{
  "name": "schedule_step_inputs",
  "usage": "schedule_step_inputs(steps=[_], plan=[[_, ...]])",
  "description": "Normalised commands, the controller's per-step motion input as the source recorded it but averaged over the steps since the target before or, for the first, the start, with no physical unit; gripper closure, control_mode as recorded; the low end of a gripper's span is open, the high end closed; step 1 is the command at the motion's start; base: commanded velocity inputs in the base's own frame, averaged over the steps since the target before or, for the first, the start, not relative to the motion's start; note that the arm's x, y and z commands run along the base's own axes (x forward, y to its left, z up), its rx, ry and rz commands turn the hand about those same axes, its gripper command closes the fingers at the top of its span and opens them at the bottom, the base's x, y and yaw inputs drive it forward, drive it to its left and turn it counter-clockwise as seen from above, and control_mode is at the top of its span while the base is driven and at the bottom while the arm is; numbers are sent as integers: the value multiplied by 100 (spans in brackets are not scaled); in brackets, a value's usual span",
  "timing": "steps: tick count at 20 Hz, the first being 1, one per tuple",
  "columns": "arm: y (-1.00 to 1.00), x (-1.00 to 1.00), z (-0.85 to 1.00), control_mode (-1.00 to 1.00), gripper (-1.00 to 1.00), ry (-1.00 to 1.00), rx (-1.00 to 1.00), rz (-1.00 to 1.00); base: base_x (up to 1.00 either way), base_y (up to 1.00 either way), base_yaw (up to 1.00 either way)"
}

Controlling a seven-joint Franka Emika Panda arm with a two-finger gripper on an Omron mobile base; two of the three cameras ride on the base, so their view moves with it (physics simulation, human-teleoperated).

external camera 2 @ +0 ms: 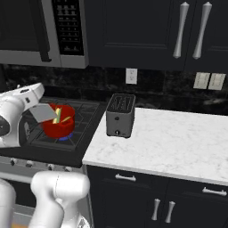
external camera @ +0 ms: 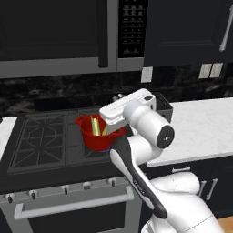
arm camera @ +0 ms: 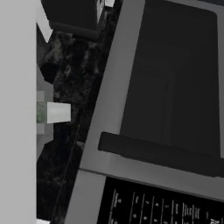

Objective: Put the corn and cucumber in the pot. Retrieve the spatula and lightly stir the vegetables in the pot.

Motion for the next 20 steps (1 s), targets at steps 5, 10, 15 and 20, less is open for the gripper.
schedule_step_inputs(steps=[5, 10, 15, 20], plan=[[32, 82, -28, -100, 100, 0, -7, 4, 0, 0, 0], [23, 78, -33, -100, 100, 0, -6, 4, 0, 0, 0], [8, 61, -31, -100, 100, 0, -6, 4, 0, 0, 0], [1, 36, -24, -100, 100, 0, -3, 5, 0, 0, 0]])
